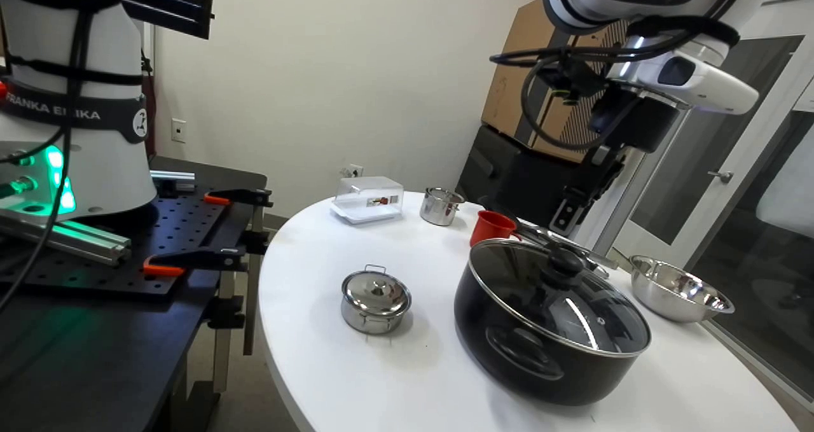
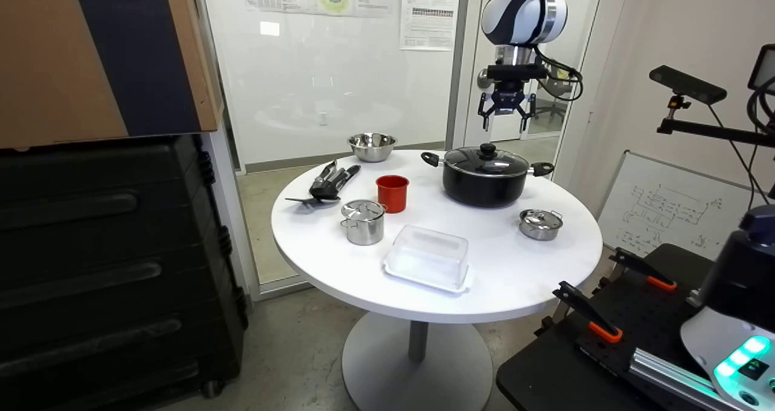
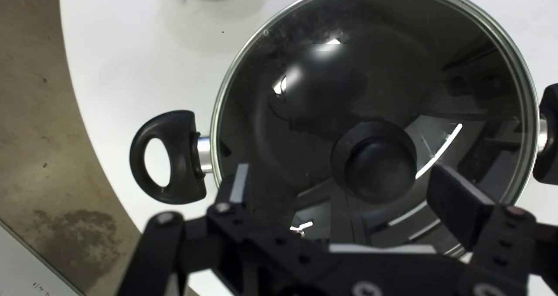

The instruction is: Take the lid from the black pot and put it on the table

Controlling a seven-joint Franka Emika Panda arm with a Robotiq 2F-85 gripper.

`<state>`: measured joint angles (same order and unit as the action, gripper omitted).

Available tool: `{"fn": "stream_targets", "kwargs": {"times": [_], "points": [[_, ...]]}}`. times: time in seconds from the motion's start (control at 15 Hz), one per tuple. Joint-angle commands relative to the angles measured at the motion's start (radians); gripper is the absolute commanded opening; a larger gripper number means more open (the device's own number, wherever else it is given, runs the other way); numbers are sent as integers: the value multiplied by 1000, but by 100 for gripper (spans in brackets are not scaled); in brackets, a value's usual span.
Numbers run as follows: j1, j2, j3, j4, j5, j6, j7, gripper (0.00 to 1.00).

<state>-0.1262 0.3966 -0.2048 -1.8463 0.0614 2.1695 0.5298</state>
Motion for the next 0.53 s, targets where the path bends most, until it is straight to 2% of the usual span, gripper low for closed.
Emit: {"fn": "stream_targets", "kwargs": {"times": [0.0, 0.47], "points": [[0, 33, 12, 10, 22, 13, -30, 100], [-1, 65, 20, 24, 42, 53, -31, 100]]}}
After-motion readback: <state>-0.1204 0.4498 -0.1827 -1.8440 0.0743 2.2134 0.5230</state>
